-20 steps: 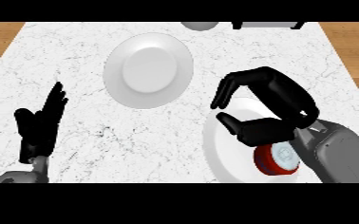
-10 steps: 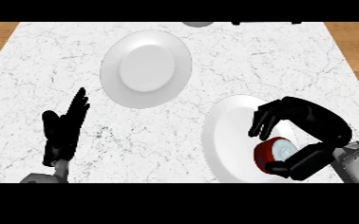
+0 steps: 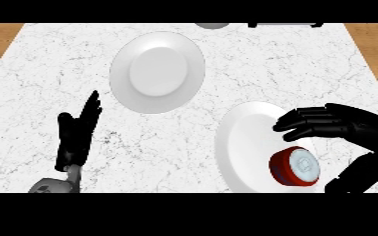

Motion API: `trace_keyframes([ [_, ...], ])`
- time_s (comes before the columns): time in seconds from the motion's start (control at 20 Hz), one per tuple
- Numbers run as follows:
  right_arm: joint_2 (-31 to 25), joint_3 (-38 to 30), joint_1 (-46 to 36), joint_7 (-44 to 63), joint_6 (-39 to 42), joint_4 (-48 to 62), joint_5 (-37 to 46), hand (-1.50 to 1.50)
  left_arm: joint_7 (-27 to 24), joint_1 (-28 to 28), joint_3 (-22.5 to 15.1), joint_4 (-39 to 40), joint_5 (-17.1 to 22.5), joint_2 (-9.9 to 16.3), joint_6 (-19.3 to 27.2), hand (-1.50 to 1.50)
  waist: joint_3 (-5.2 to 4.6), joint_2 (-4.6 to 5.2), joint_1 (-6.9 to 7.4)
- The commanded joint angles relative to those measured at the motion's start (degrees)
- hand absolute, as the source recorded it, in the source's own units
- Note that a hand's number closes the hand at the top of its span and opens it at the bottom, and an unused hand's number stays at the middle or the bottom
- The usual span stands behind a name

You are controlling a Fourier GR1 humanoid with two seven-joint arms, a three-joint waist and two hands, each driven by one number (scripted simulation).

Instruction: Pick the can from the plate and place it in the plate

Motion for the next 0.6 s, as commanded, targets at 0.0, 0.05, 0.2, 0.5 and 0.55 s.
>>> trace_keyframes([
  [0.0,-4.4,-0.2,-2.2,-5.9,0.5,-2.2,9.2,-1.50,0.1,0.2,1.3,-0.4,0.9,1.1,-1.6,0.00,-0.10,-0.15,0.32],
  [0.05,-3.7,1.1,-4.3,-5.2,0.6,-0.7,11.2,-1.50,-1.7,1.1,0.6,1.4,0.3,-0.2,-1.2,0.00,-0.13,0.04,0.80],
  [0.2,-5.5,2.7,-7.0,-0.5,2.1,-3.9,13.8,-1.50,1.1,-0.8,2.7,0.1,1.8,2.3,-3.4,0.00,-0.16,-0.04,0.73],
  [0.5,-9.9,8.8,-9.5,0.6,7.6,-4.3,21.5,-1.50,1.0,-2.1,-0.7,0.9,-2.4,-2.0,0.4,0.00,-0.16,0.17,0.93],
  [0.55,-10.1,8.9,-8.2,1.6,7.5,-6.5,22.0,-1.50,1.0,0.7,-0.4,-1.5,-1.7,-1.1,-0.4,0.00,-0.15,-0.06,0.75],
])
